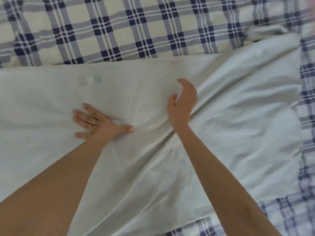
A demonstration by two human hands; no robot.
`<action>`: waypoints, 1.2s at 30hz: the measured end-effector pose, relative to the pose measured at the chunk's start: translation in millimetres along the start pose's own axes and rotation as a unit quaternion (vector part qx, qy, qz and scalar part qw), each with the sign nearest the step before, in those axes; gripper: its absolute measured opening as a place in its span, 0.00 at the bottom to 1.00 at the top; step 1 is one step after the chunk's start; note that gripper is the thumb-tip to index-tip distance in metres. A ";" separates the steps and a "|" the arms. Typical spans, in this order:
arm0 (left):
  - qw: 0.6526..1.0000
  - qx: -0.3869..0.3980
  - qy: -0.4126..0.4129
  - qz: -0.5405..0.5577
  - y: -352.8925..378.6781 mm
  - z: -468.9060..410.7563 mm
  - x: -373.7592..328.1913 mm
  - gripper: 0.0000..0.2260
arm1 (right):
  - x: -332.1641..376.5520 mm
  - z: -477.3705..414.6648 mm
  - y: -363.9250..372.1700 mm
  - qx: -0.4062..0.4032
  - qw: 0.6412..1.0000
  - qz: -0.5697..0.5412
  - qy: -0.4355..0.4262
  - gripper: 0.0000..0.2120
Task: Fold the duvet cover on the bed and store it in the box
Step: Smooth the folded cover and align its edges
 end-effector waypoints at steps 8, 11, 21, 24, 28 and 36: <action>1.000 0.018 0.016 0.004 5.5 -5.7 9.9 0.76 | 63.4 -119.4 46.0 0.355 0.821 0.268 -0.358 0.13; 1.000 0.019 0.022 0.010 4.6 -4.9 10.3 0.77 | 51.2 -87.6 37.6 0.156 0.819 0.255 -0.490 0.11; 1.000 0.024 0.005 0.020 5.7 -5.4 8.6 0.76 | 31.3 -74.9 43.7 0.122 0.831 0.192 -0.507 0.05; 0.999 0.028 -0.003 0.019 5.7 -6.7 8.6 0.76 | 39.9 -87.3 49.9 0.204 0.835 0.207 -0.468 0.11; 0.999 0.030 -0.010 0.018 4.6 -7.9 7.9 0.76 | 51.3 -104.2 56.5 0.325 0.838 0.190 -0.395 0.15; 1.000 0.001 -0.005 0.023 10.6 -20.1 12.5 0.76 | 77.5 -78.9 49.6 0.168 0.813 0.268 -0.489 0.12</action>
Point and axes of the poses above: each hand's wrist, its own z-axis away from the middle knuckle, its own y-axis out of the palm, x = y × z, the point moved 5 cm from there along -z, towards the middle knuckle, and after that the axes turned 14 degrees about z, right-handed, at the moved point
